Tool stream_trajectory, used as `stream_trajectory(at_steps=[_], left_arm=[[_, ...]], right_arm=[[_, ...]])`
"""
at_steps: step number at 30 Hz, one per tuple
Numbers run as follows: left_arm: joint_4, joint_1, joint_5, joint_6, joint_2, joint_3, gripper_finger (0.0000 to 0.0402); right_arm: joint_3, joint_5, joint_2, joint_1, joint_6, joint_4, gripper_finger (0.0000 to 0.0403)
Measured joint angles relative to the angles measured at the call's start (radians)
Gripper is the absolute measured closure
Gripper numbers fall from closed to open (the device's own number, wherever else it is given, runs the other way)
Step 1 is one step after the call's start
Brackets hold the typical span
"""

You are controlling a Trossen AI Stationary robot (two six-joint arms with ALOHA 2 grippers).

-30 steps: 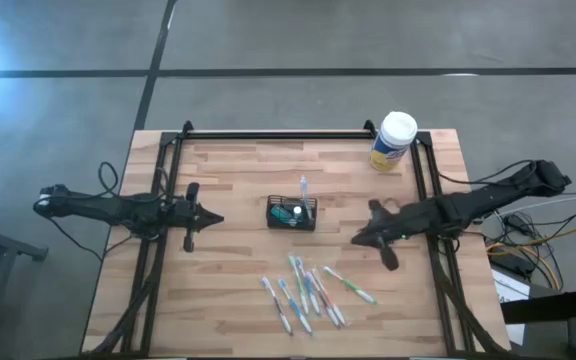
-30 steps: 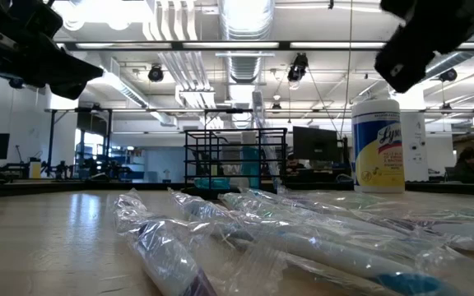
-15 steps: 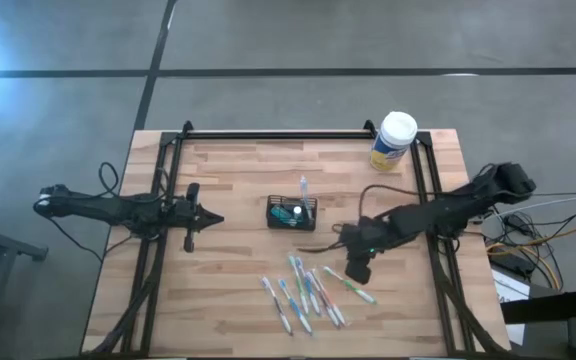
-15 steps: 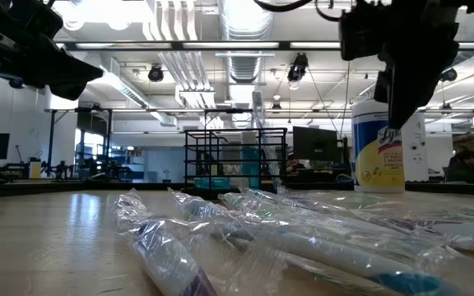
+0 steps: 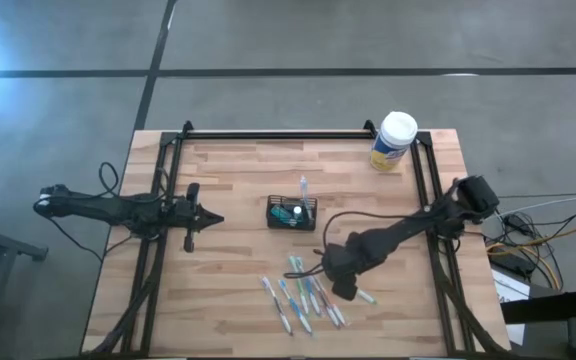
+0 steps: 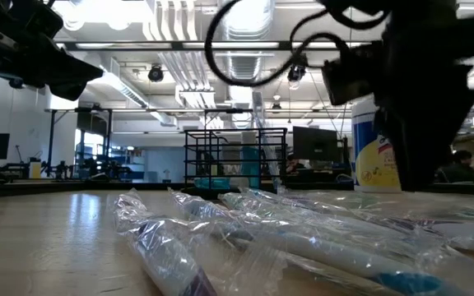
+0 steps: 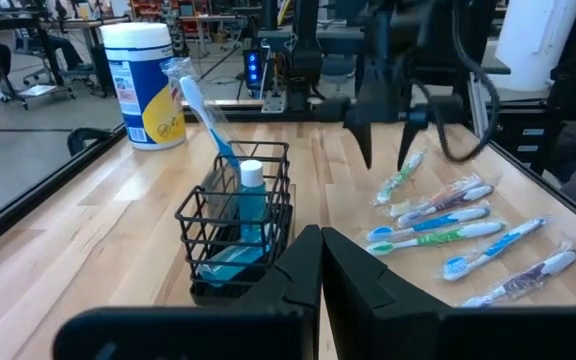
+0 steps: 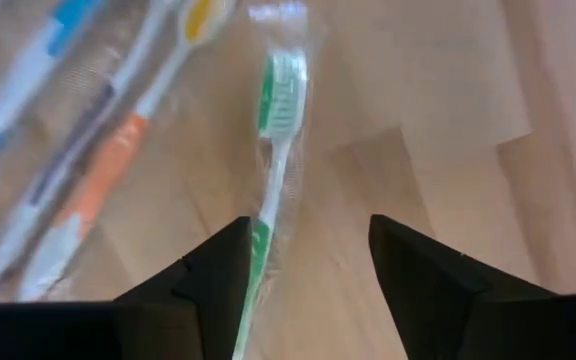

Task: Pick & Place toothbrushing station
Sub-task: Put the right green toothbrush into the black wire organizer

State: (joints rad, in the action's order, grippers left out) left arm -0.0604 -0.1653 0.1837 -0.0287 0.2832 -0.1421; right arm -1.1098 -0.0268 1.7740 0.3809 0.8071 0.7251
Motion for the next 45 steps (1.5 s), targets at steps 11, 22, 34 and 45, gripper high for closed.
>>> stream_trajectory(at_steps=[11,22,34,45], left_arm=[[0.000,0.000,0.000,-0.001,0.000,0.000,0.0390],[0.000,0.000,0.000,0.001,0.000,0.000,0.0390],[0.000,0.000,0.000,0.009,0.000,0.000,0.0390],[0.000,0.000,0.000,0.009,0.000,0.000,0.0390]], right_arm=[[0.085,0.013,0.046,0.039,0.001,-0.027,0.0197],[0.098,0.075,0.061,0.047,-0.058,-0.036,0.0253],[0.107,0.163,0.006,0.048,-0.108,-0.047,0.0385],[0.104,0.163,-0.153,0.038,0.007,-0.047,0.0294]])
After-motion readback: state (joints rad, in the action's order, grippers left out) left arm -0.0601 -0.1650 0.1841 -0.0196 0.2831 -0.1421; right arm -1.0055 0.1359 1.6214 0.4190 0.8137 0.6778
